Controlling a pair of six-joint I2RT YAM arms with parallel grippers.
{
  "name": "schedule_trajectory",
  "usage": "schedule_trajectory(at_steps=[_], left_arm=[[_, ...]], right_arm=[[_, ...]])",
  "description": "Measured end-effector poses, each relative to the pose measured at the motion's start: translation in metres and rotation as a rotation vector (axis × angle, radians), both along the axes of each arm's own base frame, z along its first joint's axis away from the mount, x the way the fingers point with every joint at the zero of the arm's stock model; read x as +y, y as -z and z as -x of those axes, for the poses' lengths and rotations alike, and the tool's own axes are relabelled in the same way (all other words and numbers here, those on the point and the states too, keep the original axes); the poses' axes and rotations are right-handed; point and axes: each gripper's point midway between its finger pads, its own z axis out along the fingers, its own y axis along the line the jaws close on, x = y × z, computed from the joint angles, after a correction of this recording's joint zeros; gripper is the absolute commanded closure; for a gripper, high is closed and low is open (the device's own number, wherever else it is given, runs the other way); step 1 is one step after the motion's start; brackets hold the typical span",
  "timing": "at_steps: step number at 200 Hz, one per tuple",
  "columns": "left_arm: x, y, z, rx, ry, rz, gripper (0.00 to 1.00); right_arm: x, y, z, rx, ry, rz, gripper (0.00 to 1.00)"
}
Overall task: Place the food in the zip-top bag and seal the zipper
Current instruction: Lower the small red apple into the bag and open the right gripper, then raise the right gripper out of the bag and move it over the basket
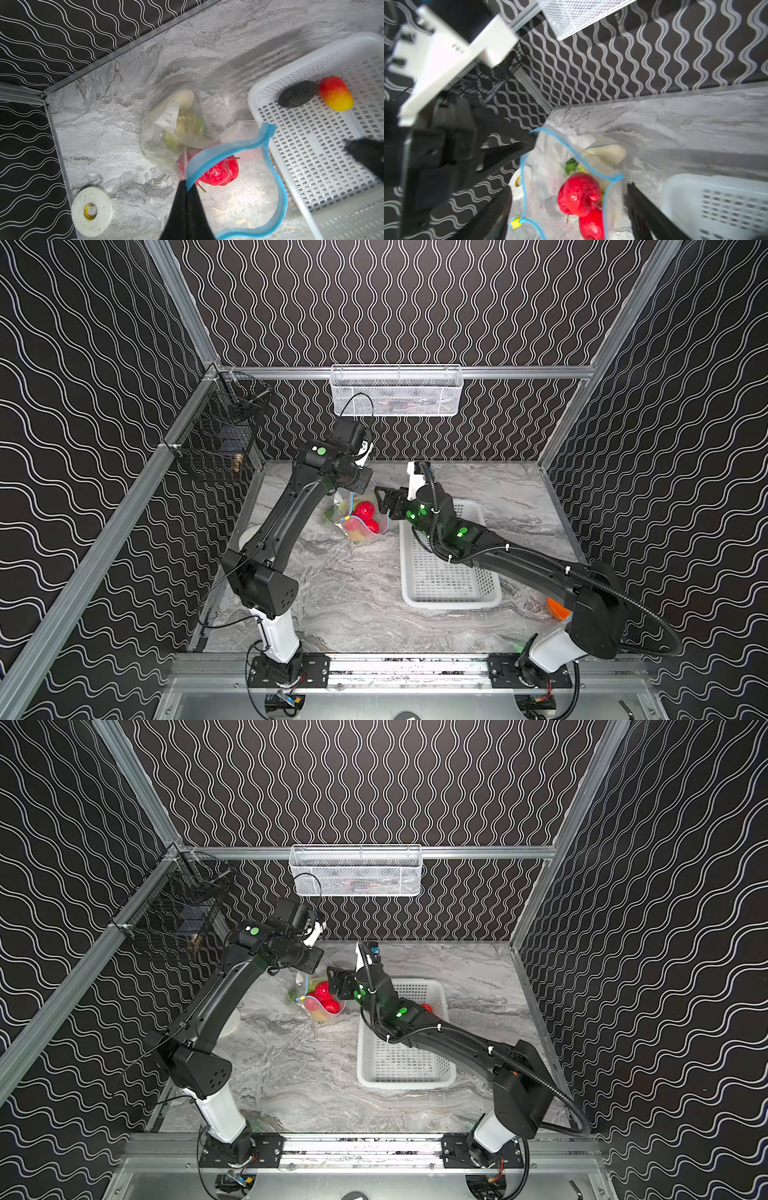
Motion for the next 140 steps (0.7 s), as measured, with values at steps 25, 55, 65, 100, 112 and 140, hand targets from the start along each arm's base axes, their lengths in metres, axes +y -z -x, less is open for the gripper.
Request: schedule_trajectory(at_steps=[25,55,65,100,112,140], left_arm=[[0.001,0.003,0.004,0.009,0.001,-0.004,1.0],[0.002,0.009,0.006,0.023,0.001,-0.009,1.0],[0.002,0.009,0.006,0.023,0.002,-0.008,1.0],[0.002,0.009,0.006,0.023,0.003,-0.006,1.0],[0.002,0.011,0.007,0.028,0.003,-0.008,1.0],[0.004,0.011,0.01,0.028,0.003,-0.009,1.0]], right_arm=[[-0.019,0.008,-0.008,0.044,0.047,0.015,0.01],[-0.037,0.019,-0.017,0.098,0.093,0.059,0.01],[-0.042,0.02,-0.024,0.117,0.116,0.083,0.01],[-0.058,0.032,-0.041,0.188,0.178,0.167,0.01],[-0.064,0.043,-0.042,0.221,0.192,0.201,0.01],[-0.078,0.064,-0.043,0.289,0.218,0.251,0.01]])
